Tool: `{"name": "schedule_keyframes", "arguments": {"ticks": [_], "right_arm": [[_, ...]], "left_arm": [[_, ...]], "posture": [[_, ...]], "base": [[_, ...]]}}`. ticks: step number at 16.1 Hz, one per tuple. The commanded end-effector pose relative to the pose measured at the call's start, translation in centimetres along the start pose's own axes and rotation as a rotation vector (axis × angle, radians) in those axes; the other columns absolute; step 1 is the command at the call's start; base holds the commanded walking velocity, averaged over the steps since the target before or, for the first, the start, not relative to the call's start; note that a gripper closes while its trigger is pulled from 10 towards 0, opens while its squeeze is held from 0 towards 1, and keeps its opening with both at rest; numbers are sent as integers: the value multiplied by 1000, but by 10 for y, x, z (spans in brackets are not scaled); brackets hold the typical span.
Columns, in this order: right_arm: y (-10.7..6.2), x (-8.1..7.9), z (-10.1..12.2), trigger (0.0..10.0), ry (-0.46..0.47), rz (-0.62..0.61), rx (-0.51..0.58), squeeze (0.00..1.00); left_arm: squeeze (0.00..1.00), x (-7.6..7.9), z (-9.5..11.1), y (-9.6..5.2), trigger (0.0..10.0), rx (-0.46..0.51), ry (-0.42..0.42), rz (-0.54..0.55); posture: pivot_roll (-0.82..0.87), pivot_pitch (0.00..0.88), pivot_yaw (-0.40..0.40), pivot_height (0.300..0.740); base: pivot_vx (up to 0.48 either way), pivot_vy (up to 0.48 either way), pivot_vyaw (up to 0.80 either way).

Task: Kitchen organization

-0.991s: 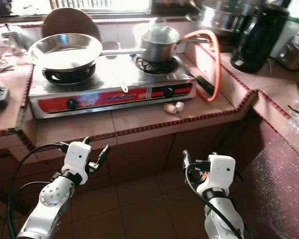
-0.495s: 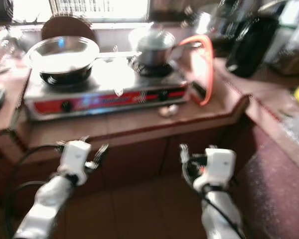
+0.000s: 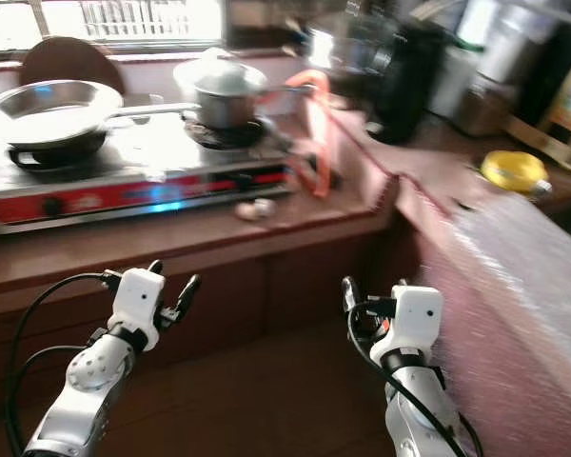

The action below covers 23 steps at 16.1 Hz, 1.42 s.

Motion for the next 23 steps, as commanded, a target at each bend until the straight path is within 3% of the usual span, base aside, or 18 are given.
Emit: {"name": "schedule_keyframes", "arguments": {"ticks": [1,6,19,23], "right_arm": [[-1,9,6,10000,-4,-25,13,0],[3,10,6,10000,25,-30,14,0],[5,10,5,10000,14,-33,17,0],[4,9,3,10000,60,-37,20,0]], "left_arm": [[0,9,5,2,10000,14,1,-30],[0,-7,0,2,10000,-12,20,40],[0,-11,-6,2,10000,-46,-14,51],[0,-11,-8,1,10000,-47,24,41]], "posture": [[138,21,-29,740],[148,17,-24,740],[157,10,-12,740],[156,12,-12,740]], "base": [[0,-439,0],[0,0,0],[0,0,0],[0,0,0]]}}
Point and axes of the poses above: a point about 5 cm out from each wrist's last joint towards the gripper, its own y axis pointing out of the wrist towards the gripper, its own z axis along the axis of the wrist's last joint, x = y × z, the point moved 5 cm from there along y, pointing out of the wrist towards the gripper, and after that the axes turned 10 degrees about y, right-handed, at the moved point
